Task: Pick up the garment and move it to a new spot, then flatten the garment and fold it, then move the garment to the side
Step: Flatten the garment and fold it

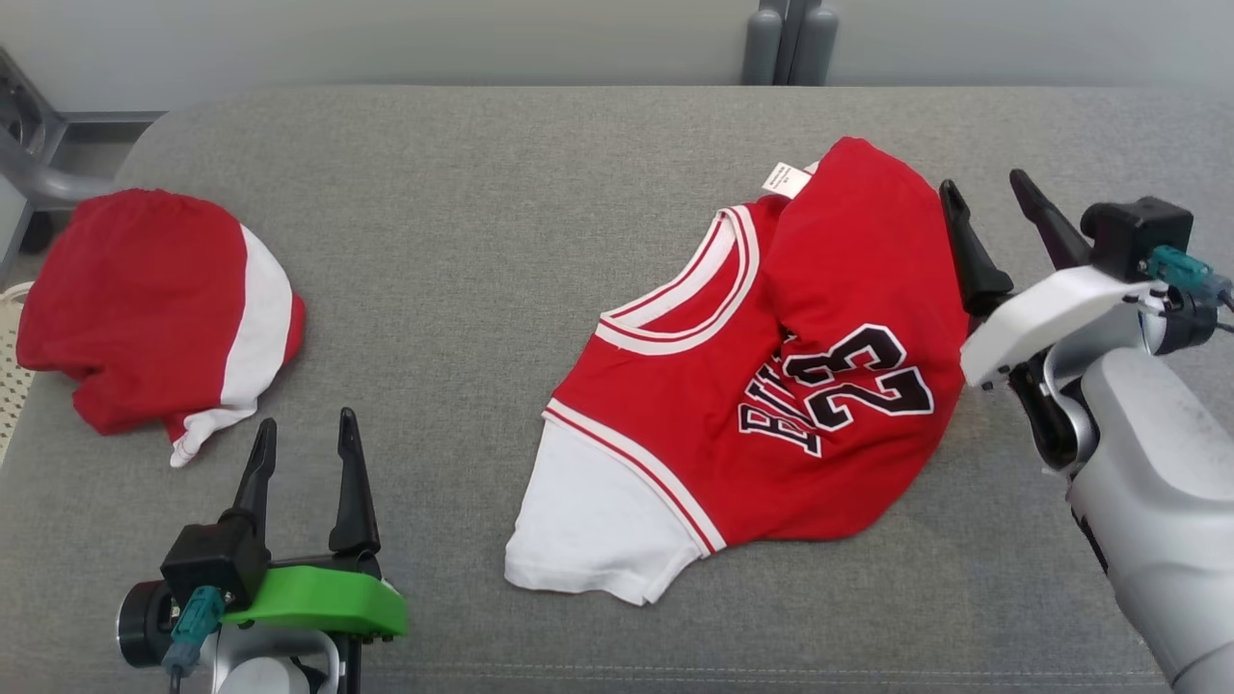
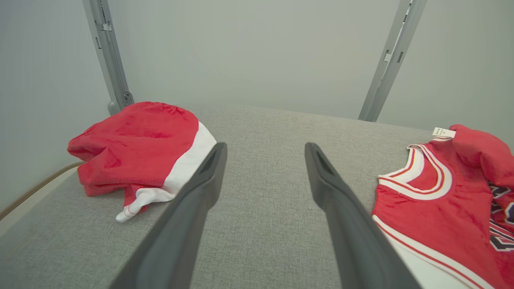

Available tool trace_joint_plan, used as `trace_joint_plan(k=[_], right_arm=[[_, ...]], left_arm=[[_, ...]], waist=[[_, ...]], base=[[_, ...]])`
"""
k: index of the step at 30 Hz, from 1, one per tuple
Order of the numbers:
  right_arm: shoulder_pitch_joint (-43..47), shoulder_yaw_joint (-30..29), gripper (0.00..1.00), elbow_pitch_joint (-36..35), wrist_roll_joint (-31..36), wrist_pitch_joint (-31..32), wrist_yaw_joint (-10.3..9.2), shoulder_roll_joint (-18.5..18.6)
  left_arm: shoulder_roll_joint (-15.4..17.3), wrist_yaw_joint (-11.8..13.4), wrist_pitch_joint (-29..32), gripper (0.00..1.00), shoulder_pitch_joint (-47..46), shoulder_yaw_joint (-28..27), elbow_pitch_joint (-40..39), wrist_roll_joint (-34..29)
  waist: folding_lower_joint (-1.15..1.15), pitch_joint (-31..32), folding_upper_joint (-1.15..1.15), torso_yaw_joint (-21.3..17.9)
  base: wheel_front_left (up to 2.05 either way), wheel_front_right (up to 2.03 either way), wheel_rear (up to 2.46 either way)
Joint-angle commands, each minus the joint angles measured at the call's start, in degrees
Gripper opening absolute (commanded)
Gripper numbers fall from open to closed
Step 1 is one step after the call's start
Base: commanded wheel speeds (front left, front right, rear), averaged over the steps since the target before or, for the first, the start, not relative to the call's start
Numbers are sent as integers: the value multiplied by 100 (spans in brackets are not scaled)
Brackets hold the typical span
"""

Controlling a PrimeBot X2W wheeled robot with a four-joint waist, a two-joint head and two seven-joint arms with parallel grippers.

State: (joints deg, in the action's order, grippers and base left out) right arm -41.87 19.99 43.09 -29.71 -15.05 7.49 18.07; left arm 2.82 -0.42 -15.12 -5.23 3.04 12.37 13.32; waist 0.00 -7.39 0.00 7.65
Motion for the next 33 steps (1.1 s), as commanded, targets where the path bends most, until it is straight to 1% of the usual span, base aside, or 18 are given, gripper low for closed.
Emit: trace_joint_plan(k=[1, 6, 8, 9, 10, 11, 12, 15, 20, 24, 28, 33], right_arm=[[391, -212, 100, -311, 143, -17, 0, -46], [1214, -872, 100, -1099, 464, -17, 0, -268], [1584, -1216, 100, -1416, 576, -18, 0, -427], [1934, -1543, 100, -1711, 761, -18, 0, -605], [2103, -1677, 100, -1851, 837, -18, 0, -711], [2253, -1791, 100, -1975, 892, -17, 0, -818], [2253, -1791, 100, -1975, 892, -17, 0, -818], [2619, -2054, 100, -2302, 1189, -18, 0, -1019], [2897, -2162, 100, -2696, 1464, 78, 0, -1269], [2934, -2175, 100, -2898, 1536, 166, 0, -1367], [2909, -2157, 100, -3004, 1545, 226, 0, -1428], [2841, -2120, 100, -3038, 1539, 248, 0, -1464]], left_arm=[[13, 20, -3, 100, 108, -40, -49, -50], [14, 16, -3, 100, 143, -84, -98, -87], [13, 13, -3, 100, 161, -109, -110, -104], [14, 12, -2, 100, 174, -155, -130, -113], [14, 9, -3, 100, 177, -167, -148, -121], [13, 2, -3, 100, 183, -176, -164, -127], [13, 2, -3, 100, 183, -176, -164, -127], [15, -12, -2, 100, 191, -226, -191, -157], [15, -78, -2, 100, 106, -306, -200, -219], [38, -207, -3, 100, -97, -345, -156, -367], [132, -329, -3, 100, -361, -335, -57, -503], [301, -493, -2, 100, -798, -176, 228, -596]], waist=[[0, 72, 0, -112], [0, 107, 0, -232], [0, 125, 0, -276], [0, 133, 0, -329], [0, 133, 0, -355], [0, 130, 0, -383], [0, 130, 0, -383], [0, 113, 0, -485], [0, 61, 0, -699], [0, -21, 0, -872], [0, -111, 0, -1035], [0, -247, 0, -1247]], base=[[0, 0, 0], [0, 0, 0], [0, 0, 0], [0, 0, 0], [0, 0, 0], [0, 0, 0], [0, 0, 0], [0, 0, 0], [0, 0, 0], [0, 0, 0], [0, 0, 0], [0, 0, 0]])
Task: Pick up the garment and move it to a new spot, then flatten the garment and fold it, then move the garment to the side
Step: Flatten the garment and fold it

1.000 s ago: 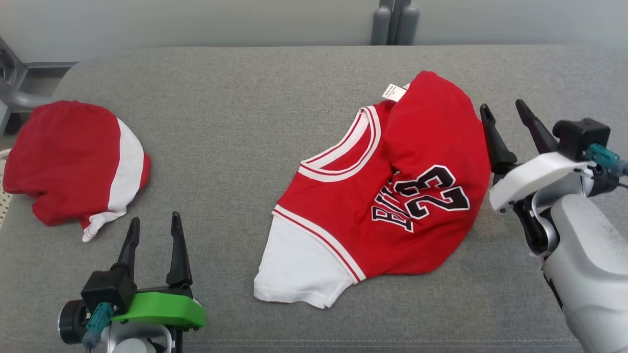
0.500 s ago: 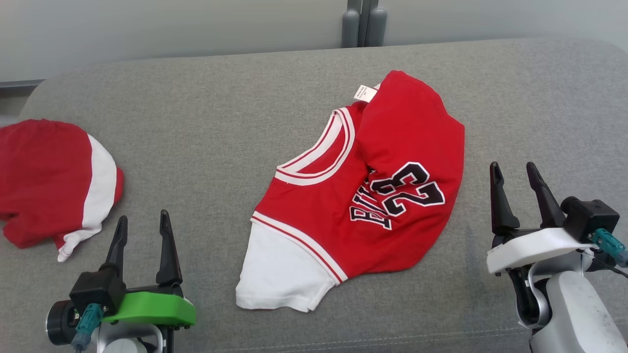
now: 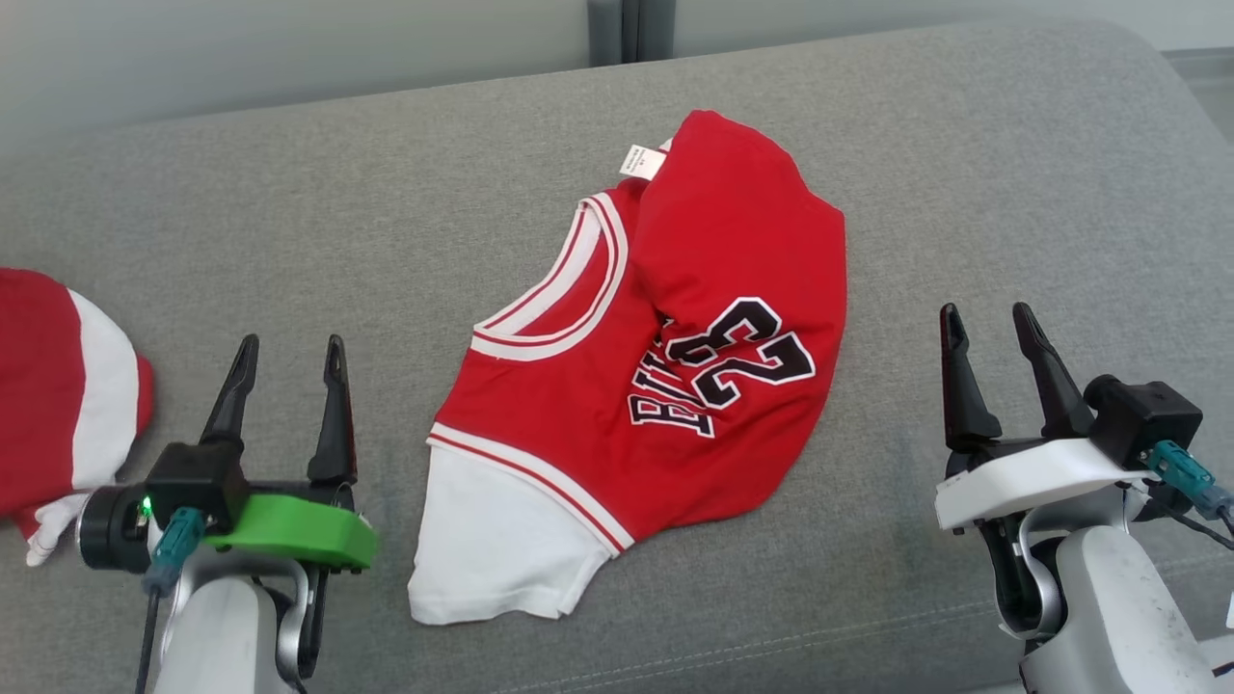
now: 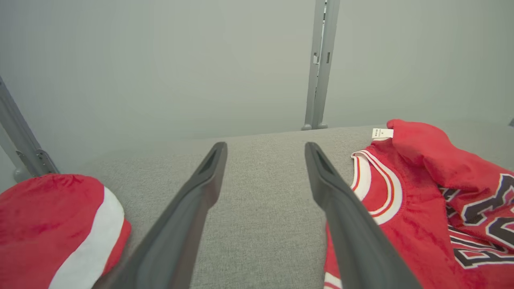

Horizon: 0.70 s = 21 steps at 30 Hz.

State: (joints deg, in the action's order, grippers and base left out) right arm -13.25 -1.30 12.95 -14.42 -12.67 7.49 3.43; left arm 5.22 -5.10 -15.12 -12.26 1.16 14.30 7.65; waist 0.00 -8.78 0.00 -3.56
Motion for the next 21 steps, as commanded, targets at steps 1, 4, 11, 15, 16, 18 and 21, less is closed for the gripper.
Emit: trace_joint_plan(k=[1, 4, 11, 15, 16, 18, 21], right_arm=[[-40, 22, 100, -18, -1, 10, 0, -4], [-96, 64, 100, 22, -42, -6, 0, -22], [-194, 163, 100, 129, -96, -55, 0, -38], [-257, 219, 100, 175, -129, -74, 0, -44], [-262, 240, 100, 190, -129, -84, 0, -45], [-272, 258, 100, 221, -136, -106, 0, -47], [-302, 290, 100, 246, -153, -123, 0, -50]], left_arm=[[94, -55, -3, 100, -195, 43, 120, -29], [154, -141, -3, 100, -524, 188, 429, 58], [356, -235, 91, 100, -1228, 721, 1453, 251], [449, -239, 268, 100, -1564, 1211, 2116, 633], [494, -238, 304, 100, -1643, 1352, 2254, 762], [586, -237, 359, 100, -1785, 1600, 2518, 1031], [716, -235, 382, 100, -1980, 1918, 2868, 1321]], waist=[[0, -135, 0, -173], [0, -207, 0, -304], [0, -310, 0, -626], [0, -348, 0, -800], [0, -358, 0, -847], [0, -377, 0, -920], [0, -410, 0, -1001]], base=[[0, 0, 0], [0, 0, 0], [0, 0, 0], [0, 0, 0], [0, 0, 0], [0, 0, 0], [0, 0, 0]])
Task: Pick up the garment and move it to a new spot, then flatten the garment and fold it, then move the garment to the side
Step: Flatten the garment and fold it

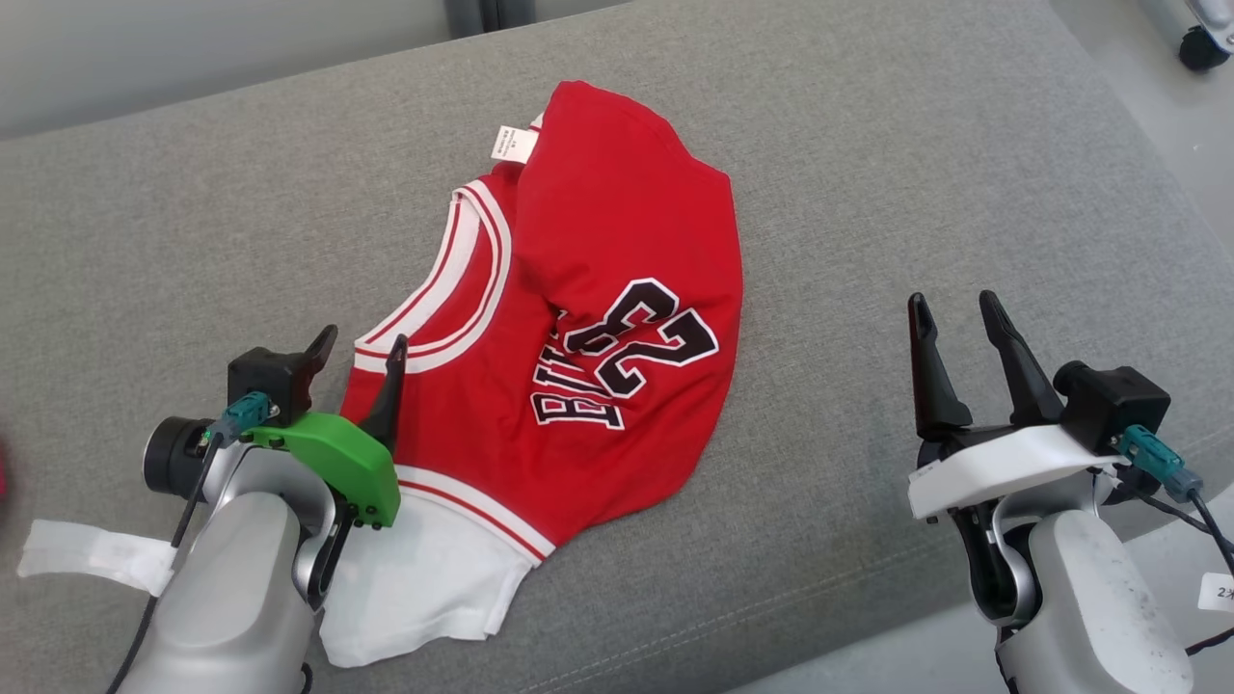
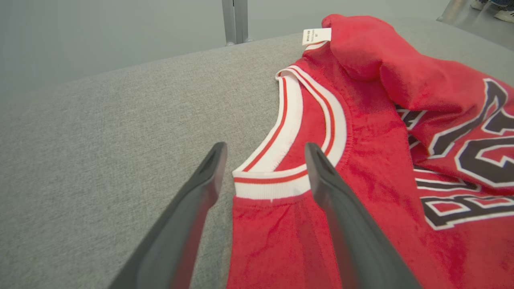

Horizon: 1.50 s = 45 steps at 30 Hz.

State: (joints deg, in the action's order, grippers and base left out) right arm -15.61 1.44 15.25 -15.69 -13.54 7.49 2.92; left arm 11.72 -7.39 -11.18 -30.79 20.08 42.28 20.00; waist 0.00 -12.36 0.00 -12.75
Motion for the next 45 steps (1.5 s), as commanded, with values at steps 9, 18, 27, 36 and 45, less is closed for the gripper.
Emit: trace_joint_plan(k=[9, 18, 27, 36, 45], right_arm=[[-100, 59, 100, 79, -67, -71, 0, 2], [-149, 111, 100, 119, -37, -56, 0, 1], [-177, 129, 100, 119, 11, -47, 0, 1], [-9, 65, 100, 159, 17, -77, 0, 2], [124, 117, 100, 249, -39, -101, 0, 7]], left_arm=[[255, -8, -8, 100, -548, 557, 888, 613], [271, -8, -51, 100, -828, 1024, 1425, 1098], [294, -9, -164, 0, -969, 1495, 1526, 1524], [388, 83, -407, 0, -975, 1355, 1498, 1523], [528, 548, -402, 0, -113, 694, 368, 1281]], waist=[[0, -126, 0, -182], [0, -157, 0, -179], [0, -153, 0, -141], [0, 75, 0, 257], [0, 418, 0, 968]], base=[[0, 0, 0], [0, 0, 0], [0, 0, 0], [0, 0, 0], [0, 0, 0]])
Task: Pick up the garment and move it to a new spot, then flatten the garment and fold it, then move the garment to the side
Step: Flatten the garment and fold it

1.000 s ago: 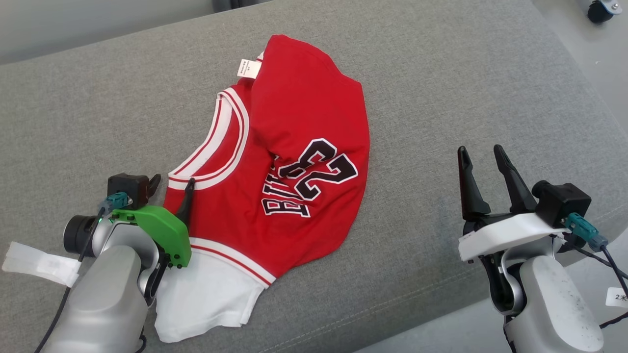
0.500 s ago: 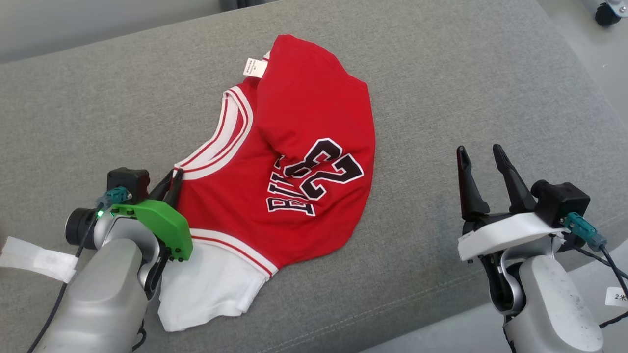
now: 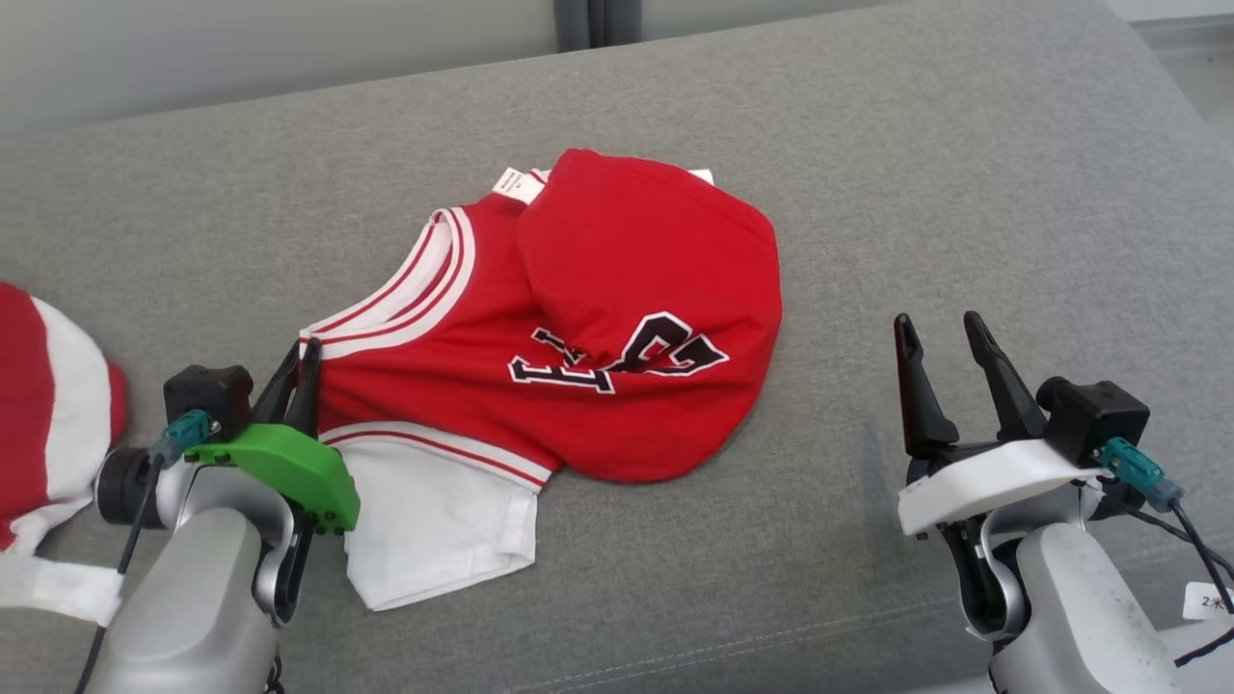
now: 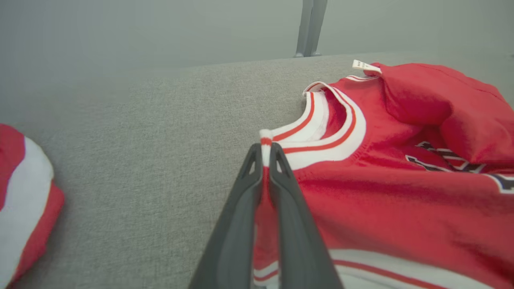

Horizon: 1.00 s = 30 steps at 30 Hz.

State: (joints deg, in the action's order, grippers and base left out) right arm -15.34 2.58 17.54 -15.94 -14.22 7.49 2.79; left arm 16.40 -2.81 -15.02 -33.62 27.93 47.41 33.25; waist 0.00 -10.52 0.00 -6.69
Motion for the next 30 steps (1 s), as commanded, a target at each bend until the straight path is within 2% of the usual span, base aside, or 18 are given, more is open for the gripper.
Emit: trace_joint_plan(k=[1, 3, 10, 16, 19, 21, 22, 24, 26, 30], right_arm=[[97, 4, 100, 20, -15, -33, 0, 20], [145, -8, 100, 50, -33, -40, 0, 20], [259, -77, 100, 120, -12, -45, 0, 21], [256, -30, 100, 189, -45, -14, 0, 21], [235, 8, 100, 239, -56, 27, 0, 20], [239, -1, 100, 275, -36, 55, 0, 21], [234, -1, 100, 290, -25, 64, 0, 20], [219, -20, 100, 297, -3, 83, 0, 20], [207, -35, 100, 301, 17, 99, 0, 21], [183, -53, 100, 301, 53, 124, 0, 20]], left_arm=[[60, 90, -18, 0, 171, -92, -145, -44], [55, 211, -18, 0, 574, -273, -564, -125], [49, 438, -18, 0, 1316, -477, -1290, -232], [55, 549, -19, 0, 1761, -525, -1611, -173], [-3, 526, -17, 0, 1821, -511, -1576, -138], [-50, 508, -17, 38, 1817, -524, -1539, -145], [-55, 501, -18, 50, 1813, -526, -1506, -177], [-114, 481, -18, 50, 1770, -614, -1578, -219], [-160, 503, -18, 100, 1744, -704, -1681, -340], [-243, 526, -17, 100, 1800, -947, -1872, -600]], waist=[[0, 233, 0, 362], [0, 305, 0, 555], [0, 460, 0, 921], [0, 551, 0, 1043], [0, 577, 0, 1049], [0, 591, 0, 1046], [0, 594, 0, 1040], [0, 597, 0, 1028], [0, 599, 0, 1011], [0, 595, 0, 978]], base=[[0, 0, 0], [0, 0, 0], [0, 0, 0], [0, 0, 0], [0, 0, 0], [0, 0, 0], [0, 0, 0], [0, 0, 0], [0, 0, 0], [0, 0, 0]])
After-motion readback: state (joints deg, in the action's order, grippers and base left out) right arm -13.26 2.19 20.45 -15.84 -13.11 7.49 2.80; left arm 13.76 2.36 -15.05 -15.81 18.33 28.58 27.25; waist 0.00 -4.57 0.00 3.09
